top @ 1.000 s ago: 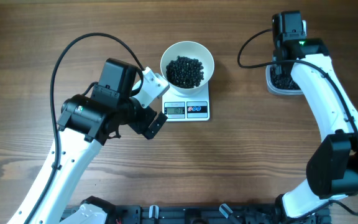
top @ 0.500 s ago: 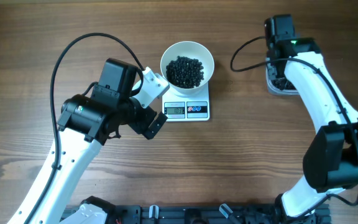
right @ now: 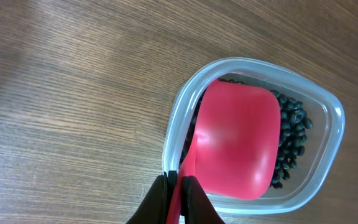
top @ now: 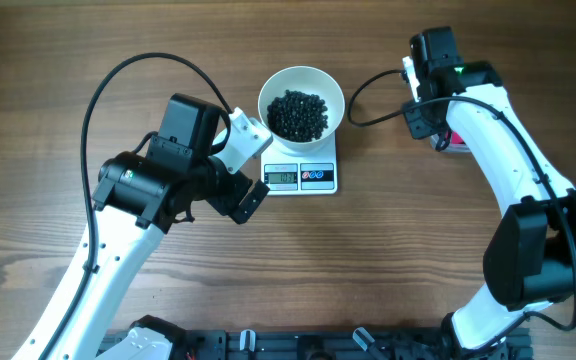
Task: Scoop item into bowl and weigh 150g on scale
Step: 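Lower the pink cup into the bean tub with the right gripper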
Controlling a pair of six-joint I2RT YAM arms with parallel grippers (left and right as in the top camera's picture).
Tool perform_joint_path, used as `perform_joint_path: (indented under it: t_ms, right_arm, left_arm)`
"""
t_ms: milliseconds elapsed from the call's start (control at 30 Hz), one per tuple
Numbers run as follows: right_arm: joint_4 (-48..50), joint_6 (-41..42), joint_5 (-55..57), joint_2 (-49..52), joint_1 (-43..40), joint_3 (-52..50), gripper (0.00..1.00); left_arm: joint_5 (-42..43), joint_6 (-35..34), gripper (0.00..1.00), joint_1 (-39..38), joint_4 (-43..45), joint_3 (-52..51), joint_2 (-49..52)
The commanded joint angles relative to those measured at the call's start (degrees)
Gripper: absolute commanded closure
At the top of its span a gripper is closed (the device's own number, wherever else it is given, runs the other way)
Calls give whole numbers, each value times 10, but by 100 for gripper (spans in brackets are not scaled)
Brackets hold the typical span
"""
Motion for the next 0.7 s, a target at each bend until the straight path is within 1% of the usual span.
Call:
perform_joint_path:
  t_ms: [0,33,167,333,367,433,500,567,667]
  right_arm:
    - [-4,55,66,11,1,4,96]
    - [-7,67,115,8,2,4,96]
    - [2,72,187,-3,2,6,96]
    - [7,60,196,-5,2,5,96]
    - [7,54,192,-5,2,5,96]
    - [6,14,145,3,2,5,96]
    - [4,12,120,14,2,5,96]
    - [3,-7,69,14,2,5,96]
    - [-7,-6,-13,14,0,5,96]
  left_arm:
    - [7,12,0,4,0,-3,-3]
    - [7,12,0,4,0,-3,-3]
    - [7,12,0,4,0,-3,-3]
    - [7,12,0,4,0,-3,-3]
    - [7,12,0,4,0,-3,-3]
    - [7,12,0,4,0,-3,-3]
    - [7,12,0,4,0,-3,-3]
    - [7,12,0,4,0,-3,-3]
    - [7,12,0,4,0,-3,-3]
